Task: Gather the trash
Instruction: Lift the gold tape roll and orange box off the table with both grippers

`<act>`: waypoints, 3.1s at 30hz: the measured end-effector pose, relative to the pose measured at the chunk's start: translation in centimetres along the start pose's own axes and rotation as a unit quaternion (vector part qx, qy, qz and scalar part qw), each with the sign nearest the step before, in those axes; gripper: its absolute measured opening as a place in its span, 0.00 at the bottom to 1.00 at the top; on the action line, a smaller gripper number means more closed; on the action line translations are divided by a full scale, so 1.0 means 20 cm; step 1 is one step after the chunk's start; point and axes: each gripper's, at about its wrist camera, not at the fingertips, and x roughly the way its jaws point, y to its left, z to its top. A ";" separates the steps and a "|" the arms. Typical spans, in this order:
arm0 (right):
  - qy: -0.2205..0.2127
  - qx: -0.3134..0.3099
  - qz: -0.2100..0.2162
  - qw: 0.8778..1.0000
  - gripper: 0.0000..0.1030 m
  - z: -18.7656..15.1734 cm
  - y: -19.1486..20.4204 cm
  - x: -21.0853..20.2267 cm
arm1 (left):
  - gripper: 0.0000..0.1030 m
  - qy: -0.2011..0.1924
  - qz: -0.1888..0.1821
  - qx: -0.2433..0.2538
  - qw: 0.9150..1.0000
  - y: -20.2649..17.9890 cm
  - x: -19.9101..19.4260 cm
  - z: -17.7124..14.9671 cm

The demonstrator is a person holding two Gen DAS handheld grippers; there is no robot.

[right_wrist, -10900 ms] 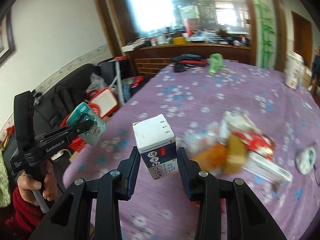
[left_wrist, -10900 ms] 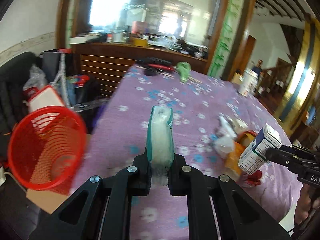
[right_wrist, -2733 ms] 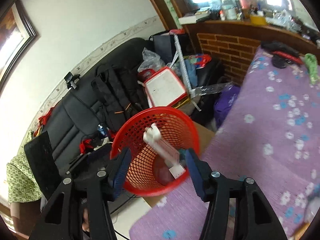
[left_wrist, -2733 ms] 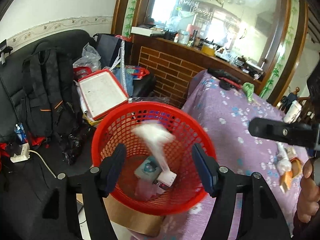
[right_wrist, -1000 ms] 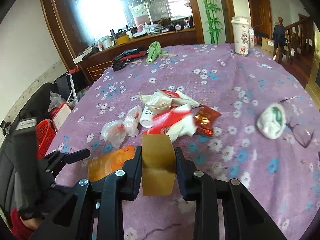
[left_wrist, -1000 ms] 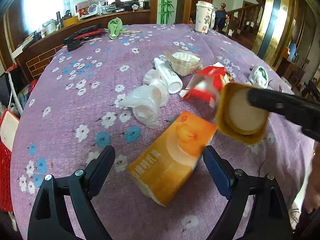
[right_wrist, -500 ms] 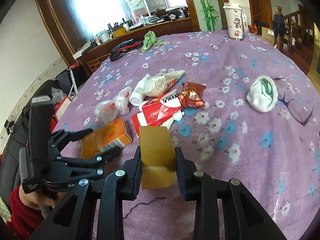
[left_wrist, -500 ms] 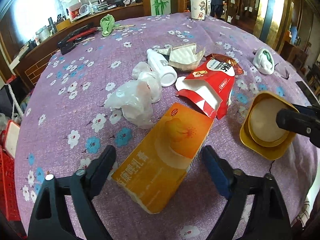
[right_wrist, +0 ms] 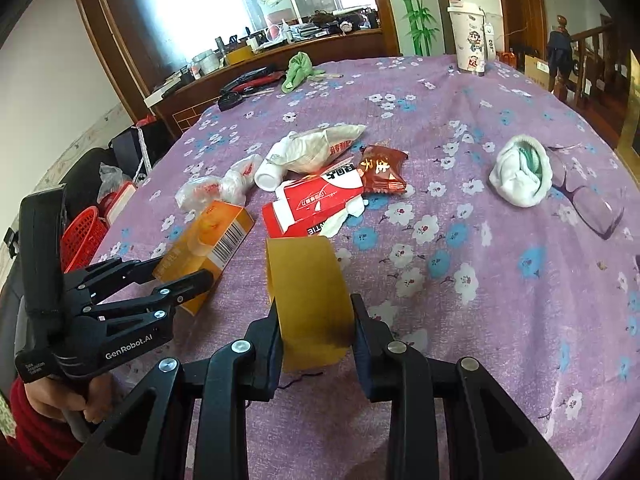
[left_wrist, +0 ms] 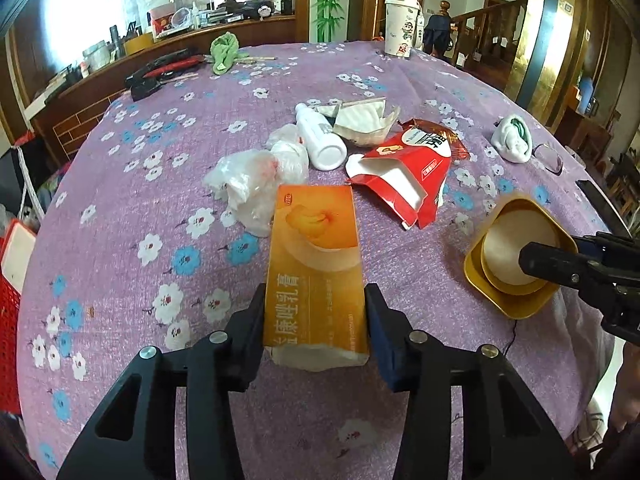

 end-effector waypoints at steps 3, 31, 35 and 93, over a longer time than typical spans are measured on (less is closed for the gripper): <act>-0.001 -0.002 -0.003 1.000 0.31 0.00 0.01 0.00 | 0.44 0.007 -0.004 -0.008 1.000 0.01 0.01 0.01; -0.030 -0.001 0.025 0.999 0.31 0.02 0.07 -0.09 | 0.43 -0.064 -0.025 -0.045 0.997 0.05 -0.26 -0.06; -0.032 -0.003 0.026 0.999 0.31 0.03 0.10 -0.10 | 0.43 -0.071 -0.024 -0.048 0.996 0.07 -0.29 -0.07; -0.027 -0.048 0.046 0.997 0.31 0.20 0.44 -0.04 | 0.43 -0.116 0.008 -0.099 0.988 0.43 -0.51 -0.14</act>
